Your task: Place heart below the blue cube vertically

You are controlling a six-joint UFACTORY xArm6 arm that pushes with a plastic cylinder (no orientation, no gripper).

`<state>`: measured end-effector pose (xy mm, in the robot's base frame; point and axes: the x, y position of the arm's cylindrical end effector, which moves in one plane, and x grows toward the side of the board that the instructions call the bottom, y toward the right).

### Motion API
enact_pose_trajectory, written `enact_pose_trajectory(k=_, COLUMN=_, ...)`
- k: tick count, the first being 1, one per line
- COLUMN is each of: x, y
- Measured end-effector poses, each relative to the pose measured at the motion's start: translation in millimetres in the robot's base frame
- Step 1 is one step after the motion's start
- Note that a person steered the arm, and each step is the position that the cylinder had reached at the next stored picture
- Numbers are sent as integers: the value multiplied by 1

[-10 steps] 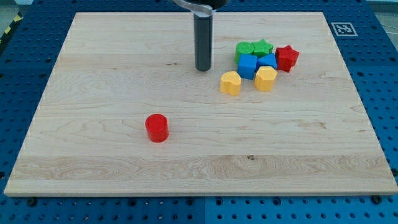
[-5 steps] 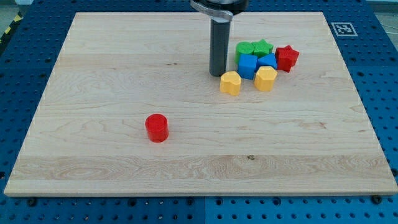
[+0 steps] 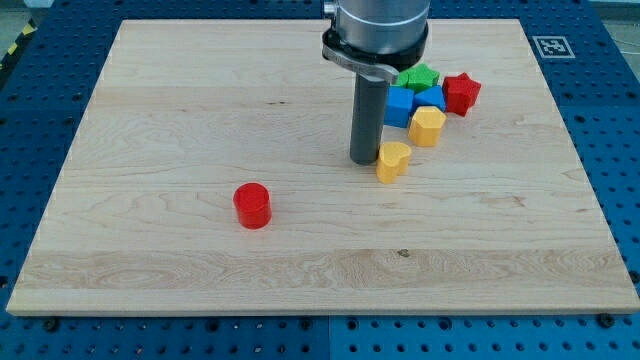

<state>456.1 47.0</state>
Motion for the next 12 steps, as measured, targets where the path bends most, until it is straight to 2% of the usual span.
enact_pose_trajectory(k=9, x=20, y=-10)
enact_pose_trajectory(k=11, x=40, y=-10)
enact_pose_trajectory(k=12, x=32, y=-10)
